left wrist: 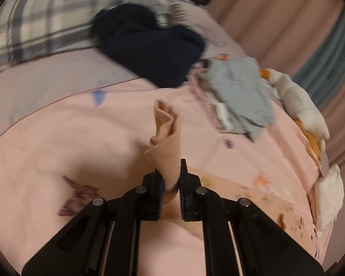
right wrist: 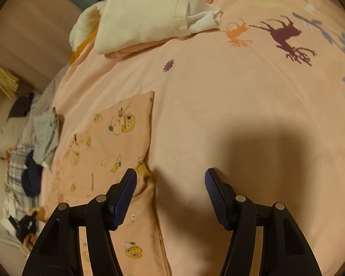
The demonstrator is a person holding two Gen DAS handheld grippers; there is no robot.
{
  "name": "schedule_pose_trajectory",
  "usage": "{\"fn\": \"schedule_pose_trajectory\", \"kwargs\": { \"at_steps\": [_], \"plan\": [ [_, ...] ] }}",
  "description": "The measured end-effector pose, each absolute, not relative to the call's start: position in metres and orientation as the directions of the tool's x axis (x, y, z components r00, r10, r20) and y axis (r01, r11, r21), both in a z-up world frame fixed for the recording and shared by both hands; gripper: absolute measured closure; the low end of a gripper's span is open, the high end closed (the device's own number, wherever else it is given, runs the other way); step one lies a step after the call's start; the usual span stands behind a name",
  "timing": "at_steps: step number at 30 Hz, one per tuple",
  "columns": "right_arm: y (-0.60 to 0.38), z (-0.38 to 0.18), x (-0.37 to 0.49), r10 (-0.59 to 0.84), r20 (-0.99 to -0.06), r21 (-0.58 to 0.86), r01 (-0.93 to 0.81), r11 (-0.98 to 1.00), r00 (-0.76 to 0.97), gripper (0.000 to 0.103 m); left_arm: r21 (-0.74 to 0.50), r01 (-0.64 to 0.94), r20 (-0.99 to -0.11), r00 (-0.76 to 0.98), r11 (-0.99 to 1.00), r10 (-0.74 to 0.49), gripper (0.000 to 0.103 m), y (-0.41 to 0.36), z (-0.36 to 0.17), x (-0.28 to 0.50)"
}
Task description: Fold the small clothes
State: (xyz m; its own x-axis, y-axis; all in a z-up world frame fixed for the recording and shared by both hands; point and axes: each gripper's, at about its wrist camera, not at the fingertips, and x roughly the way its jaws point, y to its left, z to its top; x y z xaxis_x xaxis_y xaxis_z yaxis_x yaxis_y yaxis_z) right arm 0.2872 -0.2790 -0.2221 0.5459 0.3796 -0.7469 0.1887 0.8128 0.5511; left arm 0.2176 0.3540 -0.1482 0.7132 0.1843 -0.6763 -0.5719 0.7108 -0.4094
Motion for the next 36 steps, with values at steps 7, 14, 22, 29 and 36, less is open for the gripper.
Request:
{"fn": "schedule_pose_trajectory", "kwargs": {
  "at_steps": [7,14,22,29,36],
  "plan": [
    [-0.258,-0.225,0.299,0.492,-0.684,0.641,0.124,0.757,0.538,0.041,-0.509,-0.359,-0.615,0.788,0.782,-0.039,0.093,0.274,-0.117,0.254],
    [-0.216,-0.232,0.306,0.395,-0.756,0.477,0.026,0.879,0.521,0.072,-0.495,-0.222,-0.589,0.796,0.84,-0.137,0.093,0.183,-0.096,0.297],
    [-0.239,-0.241,0.301,0.468,-0.698,0.576,0.037,0.817,0.542,0.089,-0.573,-0.054,-0.553,0.761,0.818,-0.338,0.093,0.059,-0.114,0.335],
    [-0.26,-0.24,0.284,0.576,-0.632,0.684,0.025,0.729,0.518,0.088,-0.586,-0.02,-0.615,0.662,0.81,-0.429,0.093,-0.023,-0.159,0.353],
    [-0.289,-0.225,0.26,0.511,-0.636,0.658,0.061,0.75,0.579,0.088,-0.599,0.035,-0.627,0.601,0.8,-0.495,0.093,-0.072,-0.177,0.352]
  ]
}}
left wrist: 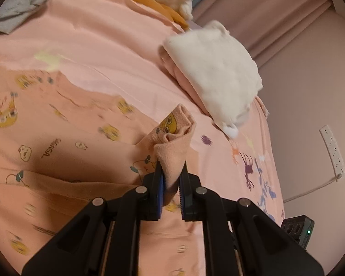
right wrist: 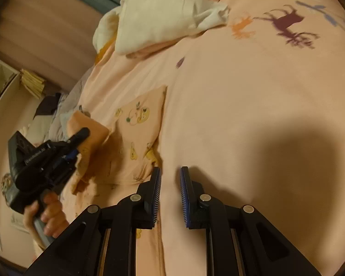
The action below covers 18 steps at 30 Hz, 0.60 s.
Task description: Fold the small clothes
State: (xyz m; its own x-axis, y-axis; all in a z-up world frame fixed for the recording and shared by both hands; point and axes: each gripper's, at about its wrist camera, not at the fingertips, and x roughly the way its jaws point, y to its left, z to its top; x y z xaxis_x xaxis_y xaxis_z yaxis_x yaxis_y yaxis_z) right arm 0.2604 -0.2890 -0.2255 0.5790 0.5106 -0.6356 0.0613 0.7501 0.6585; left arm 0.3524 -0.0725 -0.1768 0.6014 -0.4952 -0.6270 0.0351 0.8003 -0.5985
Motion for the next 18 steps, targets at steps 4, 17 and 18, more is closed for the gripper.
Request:
{"fn": "schedule_pose_trajectory", "kwargs": {
  "at_steps": [4,17,18],
  "plan": [
    [-0.296,-0.226,0.257,0.478,-0.659,0.637,0.093,0.765,0.581,0.076,-0.559,0.07,-0.682,0.528,0.826,-0.506,0.089,-0.101,-0.191,0.357],
    [-0.287,-0.217,0.267,0.599,-0.539,0.761,0.038,0.648,0.592,0.06,-0.563,0.141,-0.64,0.549,0.814,-0.538,0.023,-0.047,-0.15,0.313],
    [-0.279,-0.214,0.275,0.612,-0.526,0.769,0.023,0.639,0.591,0.06,-0.515,0.128,-0.658,0.574,0.848,-0.487,0.023,-0.029,-0.148,0.303]
  ]
}}
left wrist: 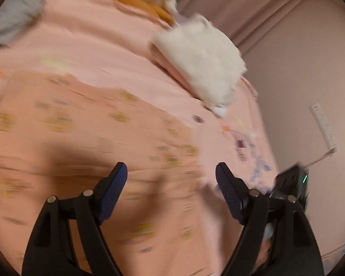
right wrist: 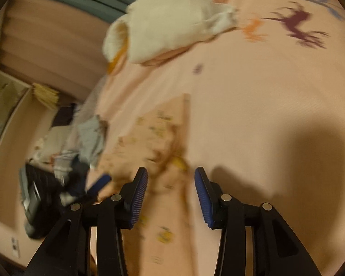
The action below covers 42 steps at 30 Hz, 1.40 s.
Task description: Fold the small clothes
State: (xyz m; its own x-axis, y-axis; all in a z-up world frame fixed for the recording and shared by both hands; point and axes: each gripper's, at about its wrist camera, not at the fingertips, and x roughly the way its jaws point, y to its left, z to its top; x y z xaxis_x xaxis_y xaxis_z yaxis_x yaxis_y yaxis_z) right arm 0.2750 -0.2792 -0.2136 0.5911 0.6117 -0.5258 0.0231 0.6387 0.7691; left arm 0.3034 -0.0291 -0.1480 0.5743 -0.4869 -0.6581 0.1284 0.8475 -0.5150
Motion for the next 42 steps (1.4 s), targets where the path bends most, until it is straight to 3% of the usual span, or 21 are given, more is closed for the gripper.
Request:
{"fn": "schedule_pose_trajectory", "kwargs": {
  "at_steps": [9,10,11,14,22,26,31,36,42],
  "plan": [
    [-0.241,-0.224,0.325,0.628,-0.563,0.761,0.039,0.648,0.537,0.062,-0.212,-0.188,-0.809,0.584,0.959,-0.064,0.025,0.096,-0.194,0.266],
    [-0.239,-0.224,0.323,0.622,-0.564,0.755,0.033,0.655,0.544,0.067,-0.182,-0.229,-0.829,0.559,0.956,-0.024,0.025,0.108,-0.203,0.264],
    [-0.239,-0.223,0.321,0.605,-0.571,0.744,0.037,0.668,0.555,0.084,-0.156,-0.282,-0.846,0.532,0.947,0.019,0.026,0.119,-0.21,0.262],
    [-0.236,-0.217,0.316,0.596,-0.562,0.736,0.017,0.677,0.573,0.092,-0.14,-0.318,-0.845,0.533,0.938,0.055,0.025,0.133,-0.219,0.263],
    [-0.248,-0.164,0.31,0.582,-0.469,0.74,-0.064,0.669,0.664,0.092,0.015,-0.342,-0.825,0.527,0.94,0.205,0.026,0.12,-0.226,0.288],
    [-0.262,-0.156,0.306,0.583,-0.425,0.756,-0.083,0.65,0.693,0.093,0.0,-0.356,-0.816,0.54,0.935,0.206,0.024,0.128,-0.226,0.279],
    [-0.272,-0.2,0.312,0.455,-0.594,0.658,0.075,0.749,0.663,0.097,0.033,-0.358,-0.81,0.537,0.933,0.235,0.018,0.129,-0.226,0.278],
    [-0.285,-0.244,0.313,0.476,-0.647,0.685,0.18,0.705,0.596,0.097,0.018,-0.374,-0.812,0.536,0.927,0.232,0.013,0.132,-0.226,0.275],
    [-0.263,-0.184,0.309,0.438,-0.606,0.614,0.04,0.789,0.664,0.097,-0.07,-0.399,-0.838,0.52,0.914,0.163,0.013,0.147,-0.217,0.259]
  ]
}}
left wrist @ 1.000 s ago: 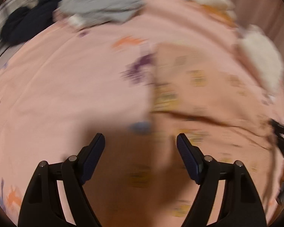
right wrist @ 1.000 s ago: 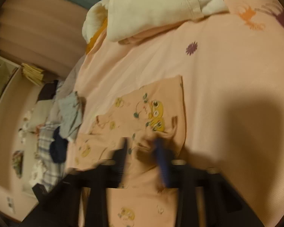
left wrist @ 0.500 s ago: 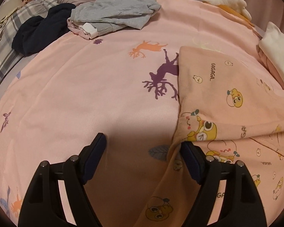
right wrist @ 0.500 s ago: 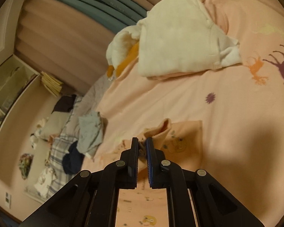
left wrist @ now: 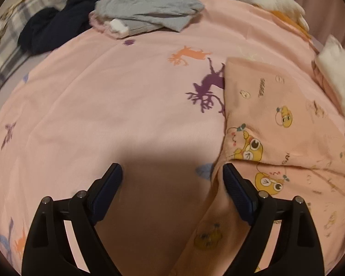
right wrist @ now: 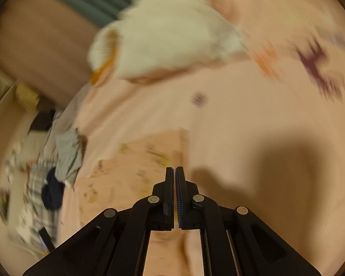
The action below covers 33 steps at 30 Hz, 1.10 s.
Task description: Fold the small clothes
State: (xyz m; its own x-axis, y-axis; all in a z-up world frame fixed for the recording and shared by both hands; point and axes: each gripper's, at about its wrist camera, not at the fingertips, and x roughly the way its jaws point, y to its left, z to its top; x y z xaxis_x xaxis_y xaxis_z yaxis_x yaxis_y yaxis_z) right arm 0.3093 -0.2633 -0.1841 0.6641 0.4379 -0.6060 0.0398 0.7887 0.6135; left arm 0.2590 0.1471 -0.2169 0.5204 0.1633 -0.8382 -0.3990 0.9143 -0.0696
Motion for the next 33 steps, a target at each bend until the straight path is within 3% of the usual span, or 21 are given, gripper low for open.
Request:
{"fn": "schedule_pose_trajectory", "kwargs": {
  "at_steps": [4,7,8,9,11,16,17,19,24,27,33],
  "plan": [
    [-0.211,-0.17,0.313,0.453,-0.625,0.524,-0.088,0.847,0.636,0.097,0.019,-0.388,-0.84,0.494,0.921,0.225,0.012,0.143,-0.223,0.258],
    [-0.18,-0.212,0.326,0.39,-0.757,0.427,-0.056,0.903,0.523,0.097,0.059,-0.374,-0.827,0.501,0.926,0.255,0.011,0.141,-0.225,0.25],
    [-0.176,-0.227,0.327,0.354,-0.794,0.387,-0.038,0.921,0.494,0.103,0.058,-0.38,-0.832,0.493,0.923,0.256,0.013,0.144,-0.224,0.247],
    [-0.177,-0.235,0.321,0.347,-0.774,0.384,-0.042,0.922,0.529,0.103,0.058,-0.403,-0.845,0.468,0.913,0.26,0.014,0.15,-0.22,0.244],
    [-0.183,-0.231,0.314,0.358,-0.764,0.405,-0.032,0.914,0.536,0.103,0.021,-0.409,-0.852,0.469,0.912,0.23,0.028,0.157,-0.208,0.243],
    [-0.183,-0.194,0.316,0.398,-0.721,0.443,-0.064,0.894,0.567,0.103,-0.162,-0.34,-0.779,0.621,0.927,0.092,0.032,0.141,-0.168,0.268],
    [-0.181,-0.19,0.319,0.406,-0.709,0.447,-0.078,0.891,0.577,0.103,-0.151,-0.32,-0.768,0.634,0.935,0.093,0.043,0.132,-0.164,0.279],
    [-0.166,-0.187,0.331,0.396,-0.712,0.439,-0.073,0.896,0.58,0.103,-0.128,-0.255,-0.758,0.648,0.958,0.071,0.053,0.105,-0.162,0.303],
    [-0.124,-0.208,0.359,0.488,-0.701,0.508,-0.115,0.853,0.521,0.103,-0.262,-0.152,-0.791,0.6,0.953,-0.121,0.051,0.071,-0.198,0.35],
    [-0.114,-0.233,0.366,0.409,-0.769,0.431,-0.075,0.899,0.49,0.103,-0.213,-0.15,-0.804,0.588,0.966,-0.085,0.05,0.071,-0.223,0.357],
    [-0.161,-0.249,0.36,0.556,-0.675,0.603,-0.072,0.795,0.486,0.103,-0.149,-0.088,-0.785,0.616,0.985,-0.064,0.043,0.083,-0.219,0.347]
  ]
}}
